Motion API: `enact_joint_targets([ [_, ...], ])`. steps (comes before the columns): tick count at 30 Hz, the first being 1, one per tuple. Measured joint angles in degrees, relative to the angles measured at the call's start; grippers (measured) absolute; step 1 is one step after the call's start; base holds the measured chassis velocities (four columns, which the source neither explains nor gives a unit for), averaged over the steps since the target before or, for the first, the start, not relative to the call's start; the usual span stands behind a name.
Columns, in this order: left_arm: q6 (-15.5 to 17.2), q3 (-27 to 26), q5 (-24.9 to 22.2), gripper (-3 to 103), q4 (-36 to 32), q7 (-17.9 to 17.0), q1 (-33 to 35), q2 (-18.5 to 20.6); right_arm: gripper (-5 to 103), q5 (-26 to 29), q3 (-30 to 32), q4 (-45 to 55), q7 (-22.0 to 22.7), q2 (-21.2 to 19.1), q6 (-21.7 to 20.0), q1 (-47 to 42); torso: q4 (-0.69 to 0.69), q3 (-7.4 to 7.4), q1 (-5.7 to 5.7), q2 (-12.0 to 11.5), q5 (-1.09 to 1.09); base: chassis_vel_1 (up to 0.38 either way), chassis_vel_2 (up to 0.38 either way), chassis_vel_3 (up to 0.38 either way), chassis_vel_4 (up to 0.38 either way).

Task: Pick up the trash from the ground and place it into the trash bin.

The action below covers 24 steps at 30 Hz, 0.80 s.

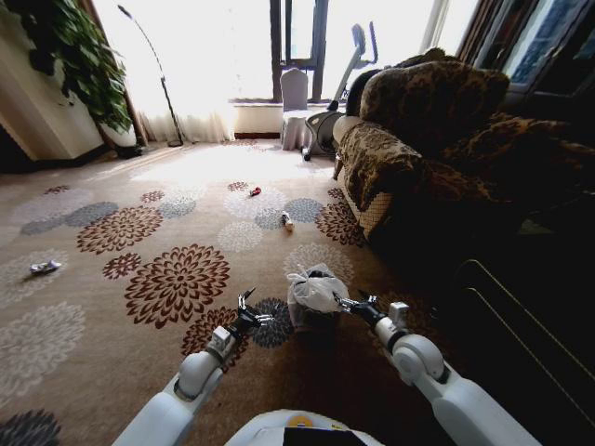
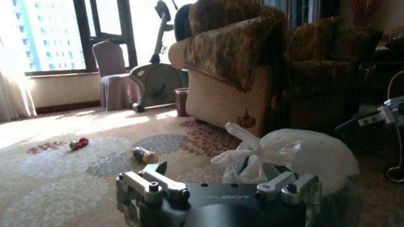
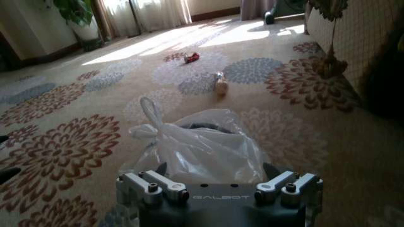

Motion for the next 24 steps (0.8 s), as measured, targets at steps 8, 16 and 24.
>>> enact_joint_targets([
  [8,-0.38,0.60,-3.46,99,0.26,-1.68,-0.58,-0.50,92,0.84,-5.10,-8.65,-0.34,-0.42,-1.64,5.57,-0.03,0.00,0.00,0.00,0.00,0.000,0.000,0.000,0.000],
  [16,-0.04,0.07,-4.81,99,-0.93,-2.08,0.09,-0.43,92,1.22,-8.93,-13.01,-0.97,2.03,-0.69,11.61,-0.01,0.00,0.00,0.00,-0.01,0.000,0.000,0.000,0.000],
  [24,0.34,-0.32,-5.48,99,-2.14,-2.36,1.30,-1.19,92,-0.22,-10.68,-16.30,-1.32,3.92,0.30,14.07,0.02,-0.01,0.00,0.00,0.02,0.000,0.000,0.000,0.000],
])
